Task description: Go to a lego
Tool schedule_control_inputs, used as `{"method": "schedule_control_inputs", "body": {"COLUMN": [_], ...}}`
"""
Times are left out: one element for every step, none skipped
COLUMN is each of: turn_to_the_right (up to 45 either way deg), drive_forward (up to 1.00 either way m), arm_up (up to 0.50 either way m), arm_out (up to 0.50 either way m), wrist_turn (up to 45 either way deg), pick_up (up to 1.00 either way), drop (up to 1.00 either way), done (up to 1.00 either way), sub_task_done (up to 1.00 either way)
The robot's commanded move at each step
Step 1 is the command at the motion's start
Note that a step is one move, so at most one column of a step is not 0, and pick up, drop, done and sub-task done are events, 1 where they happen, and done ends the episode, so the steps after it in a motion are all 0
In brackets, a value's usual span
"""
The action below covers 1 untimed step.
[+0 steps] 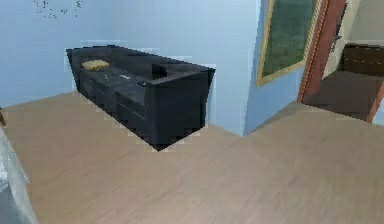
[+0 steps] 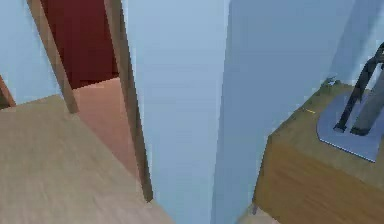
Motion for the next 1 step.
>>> {"method": "schedule_control_inputs", "body": {"turn_to_the_right": [36.0], "drive_forward": [0.00], "arm_up": [0.00], "arm_out": [0.00], "wrist_turn": [0.0], "pick_up": [0.00], "drop": [0.00], "done": [0.00], "sub_task_done": [0.00]}}
